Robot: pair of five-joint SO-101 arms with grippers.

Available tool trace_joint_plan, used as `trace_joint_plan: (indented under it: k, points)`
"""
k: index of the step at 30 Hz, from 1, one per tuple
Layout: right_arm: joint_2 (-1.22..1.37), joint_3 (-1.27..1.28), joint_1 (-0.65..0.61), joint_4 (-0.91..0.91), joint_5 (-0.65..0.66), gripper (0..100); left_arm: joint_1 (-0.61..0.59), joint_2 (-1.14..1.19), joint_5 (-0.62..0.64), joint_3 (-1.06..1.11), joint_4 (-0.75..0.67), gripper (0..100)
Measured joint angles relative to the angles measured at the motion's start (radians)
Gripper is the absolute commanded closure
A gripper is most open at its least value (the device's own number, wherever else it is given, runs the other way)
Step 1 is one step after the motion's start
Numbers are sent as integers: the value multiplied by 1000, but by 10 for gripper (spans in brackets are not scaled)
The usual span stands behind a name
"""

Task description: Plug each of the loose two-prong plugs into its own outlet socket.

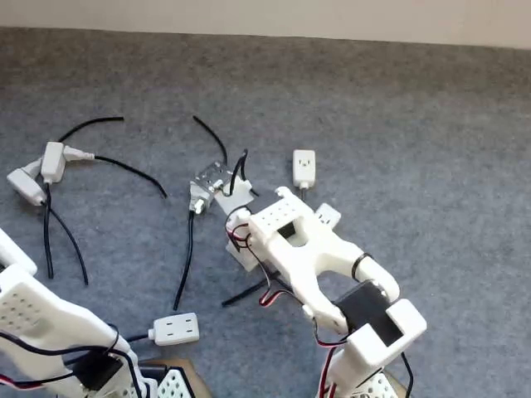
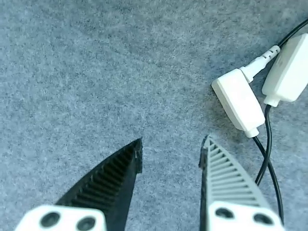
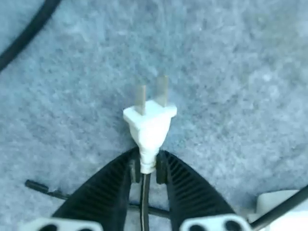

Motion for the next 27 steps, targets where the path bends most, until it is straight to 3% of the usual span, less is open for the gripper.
trace_joint_plan:
  k: [11,15,23,27]
  points:
    - [-6,2,-6,0,-3,792,0,0,0,0,0,793]
    - [-6,3,-5,-2,-3,996,-2,0,0,0,0,793]
    - [-8,17,-40,-9,-3,993,-2,0,0,0,0,794]
    - [-35,18,-69,69,-3,993,-2,0,0,0,0,793]
